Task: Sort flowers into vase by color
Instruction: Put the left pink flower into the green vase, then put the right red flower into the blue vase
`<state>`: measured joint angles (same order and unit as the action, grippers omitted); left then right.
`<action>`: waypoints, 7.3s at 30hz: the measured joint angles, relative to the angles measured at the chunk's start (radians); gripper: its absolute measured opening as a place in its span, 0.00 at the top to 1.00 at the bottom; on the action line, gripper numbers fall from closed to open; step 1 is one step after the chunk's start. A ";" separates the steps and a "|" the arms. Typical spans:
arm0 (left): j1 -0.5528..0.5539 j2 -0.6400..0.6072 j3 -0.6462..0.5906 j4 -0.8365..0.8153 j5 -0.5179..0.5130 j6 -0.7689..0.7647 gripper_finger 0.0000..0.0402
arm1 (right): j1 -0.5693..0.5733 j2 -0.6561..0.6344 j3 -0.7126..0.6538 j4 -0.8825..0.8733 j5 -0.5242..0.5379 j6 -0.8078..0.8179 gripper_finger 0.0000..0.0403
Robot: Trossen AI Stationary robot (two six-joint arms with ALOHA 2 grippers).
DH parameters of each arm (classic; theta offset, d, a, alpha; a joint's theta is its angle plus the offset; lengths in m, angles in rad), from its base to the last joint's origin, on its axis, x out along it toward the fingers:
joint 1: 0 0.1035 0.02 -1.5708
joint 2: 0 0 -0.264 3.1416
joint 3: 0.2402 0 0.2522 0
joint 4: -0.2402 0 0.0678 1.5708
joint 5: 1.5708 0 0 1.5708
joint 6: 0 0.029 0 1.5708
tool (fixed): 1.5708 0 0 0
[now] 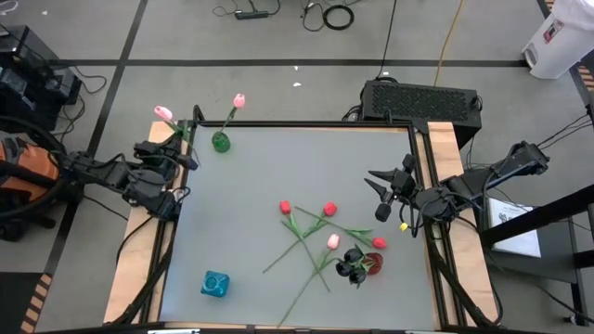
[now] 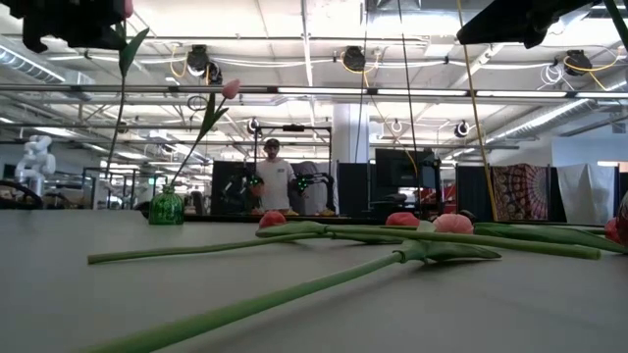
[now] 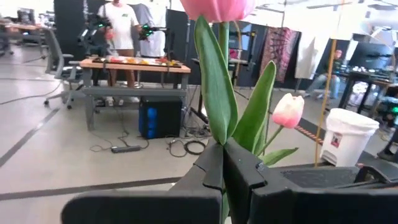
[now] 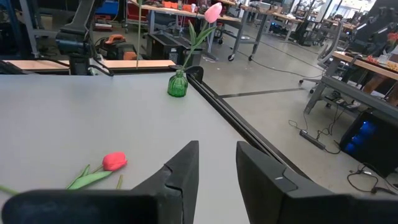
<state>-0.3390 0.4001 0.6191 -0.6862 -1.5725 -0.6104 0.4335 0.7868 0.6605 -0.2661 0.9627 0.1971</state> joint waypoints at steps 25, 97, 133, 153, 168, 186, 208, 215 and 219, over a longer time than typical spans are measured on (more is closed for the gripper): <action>0.305 0.188 -0.061 0.126 0.137 0.098 1.00 | 0.000 0.000 0.000 0.000 0.000 0.000 0.76; 1.537 0.254 -0.059 0.846 1.956 0.539 1.00 | 0.000 0.000 0.000 0.000 0.000 0.000 0.76; 1.537 0.343 -0.059 0.827 1.938 0.574 1.00 | 0.000 0.000 0.000 0.000 0.000 0.000 0.76; 1.537 0.399 -0.059 0.785 1.938 0.566 0.85 | 0.000 0.000 0.000 0.000 0.000 0.000 0.76; 1.537 0.353 -0.059 0.578 1.931 0.623 0.75 | 0.000 0.000 0.000 0.000 0.000 0.000 0.76; 1.536 0.133 -0.059 0.249 2.059 0.615 0.75 | 0.000 0.000 0.000 0.000 0.000 0.000 0.76; 1.261 0.059 -0.059 0.214 2.317 0.537 0.75 | 0.000 0.000 0.000 0.000 0.000 0.000 0.76; 1.124 0.060 -0.059 0.241 2.277 0.476 0.75 | 0.000 0.000 0.000 0.000 0.000 0.000 0.76; 1.044 0.062 -0.059 0.280 2.247 0.430 0.75 | 0.000 0.000 0.000 0.000 0.000 0.000 0.76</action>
<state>0.7050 0.4625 0.5598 -0.4062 0.6747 -0.1802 0.4332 0.7864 0.6601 -0.2661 0.9624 0.1970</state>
